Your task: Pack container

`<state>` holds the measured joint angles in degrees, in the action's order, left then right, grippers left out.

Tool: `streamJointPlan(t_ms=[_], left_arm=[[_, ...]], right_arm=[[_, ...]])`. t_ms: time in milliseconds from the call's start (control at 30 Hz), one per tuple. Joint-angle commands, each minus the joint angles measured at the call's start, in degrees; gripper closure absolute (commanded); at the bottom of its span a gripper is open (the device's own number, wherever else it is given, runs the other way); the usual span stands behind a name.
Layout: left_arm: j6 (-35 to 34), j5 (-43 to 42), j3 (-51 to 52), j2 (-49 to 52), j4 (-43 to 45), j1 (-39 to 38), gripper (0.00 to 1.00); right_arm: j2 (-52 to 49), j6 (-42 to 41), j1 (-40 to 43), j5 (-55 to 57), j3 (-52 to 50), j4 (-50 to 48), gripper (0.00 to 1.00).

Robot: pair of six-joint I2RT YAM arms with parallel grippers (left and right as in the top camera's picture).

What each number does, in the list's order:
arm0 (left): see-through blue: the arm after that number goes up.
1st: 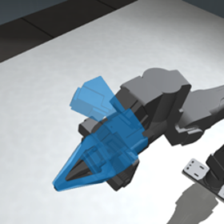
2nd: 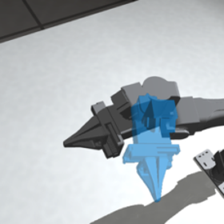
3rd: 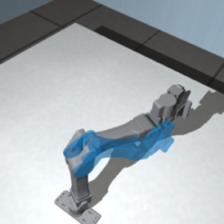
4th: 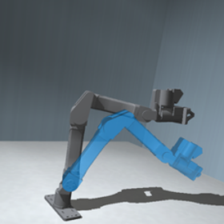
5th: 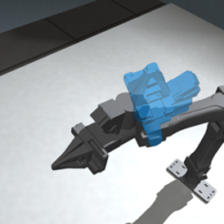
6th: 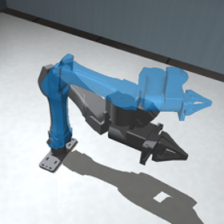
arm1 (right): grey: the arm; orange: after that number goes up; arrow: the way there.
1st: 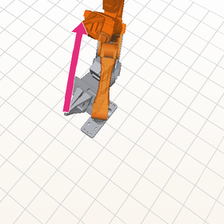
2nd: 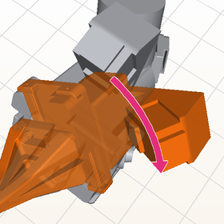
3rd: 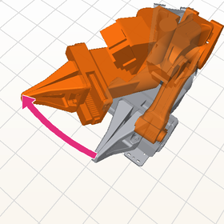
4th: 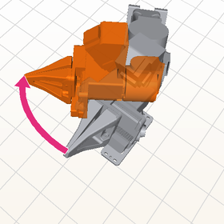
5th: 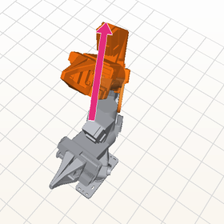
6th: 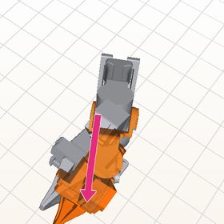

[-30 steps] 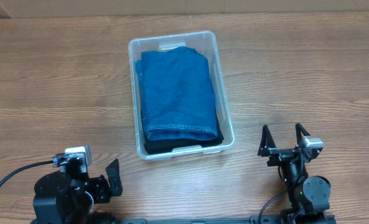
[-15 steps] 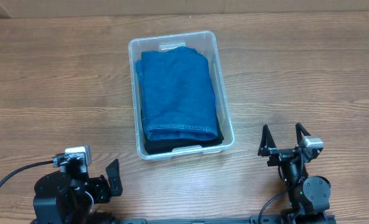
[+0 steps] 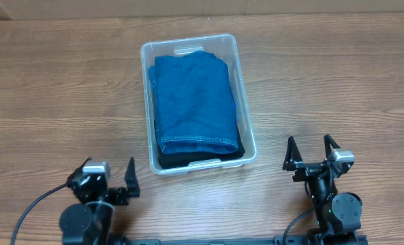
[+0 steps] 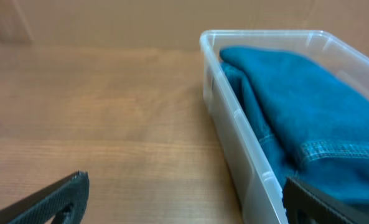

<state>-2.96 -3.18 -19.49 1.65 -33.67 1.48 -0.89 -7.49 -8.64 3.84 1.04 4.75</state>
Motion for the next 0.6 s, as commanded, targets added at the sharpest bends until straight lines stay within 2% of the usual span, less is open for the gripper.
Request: streamJointPlan(t_ms=[0,67,100,567], left_arm=[[1.9,-2.3,11.2,-1.4,17.8,-0.4,0.00],[1.7,-2.4,17.6,-1.4,28.5,-0.4,0.00],[1.6,-2.2,19.5,-1.4,29.7,-0.4,0.00],[1.7,-0.7,19.1,-1.3,29.4,-0.4,0.00]], right_arm=[[0.4,0.0,0.0,0.5,-0.5,-0.4,0.00],[0.4,0.0,0.0,0.5,-0.5,-0.4,0.00],[0.4,0.0,0.0,0.5,-0.5,-0.4,0.00],[0.4,0.0,0.0,0.5,-0.5,-0.4,0.00]])
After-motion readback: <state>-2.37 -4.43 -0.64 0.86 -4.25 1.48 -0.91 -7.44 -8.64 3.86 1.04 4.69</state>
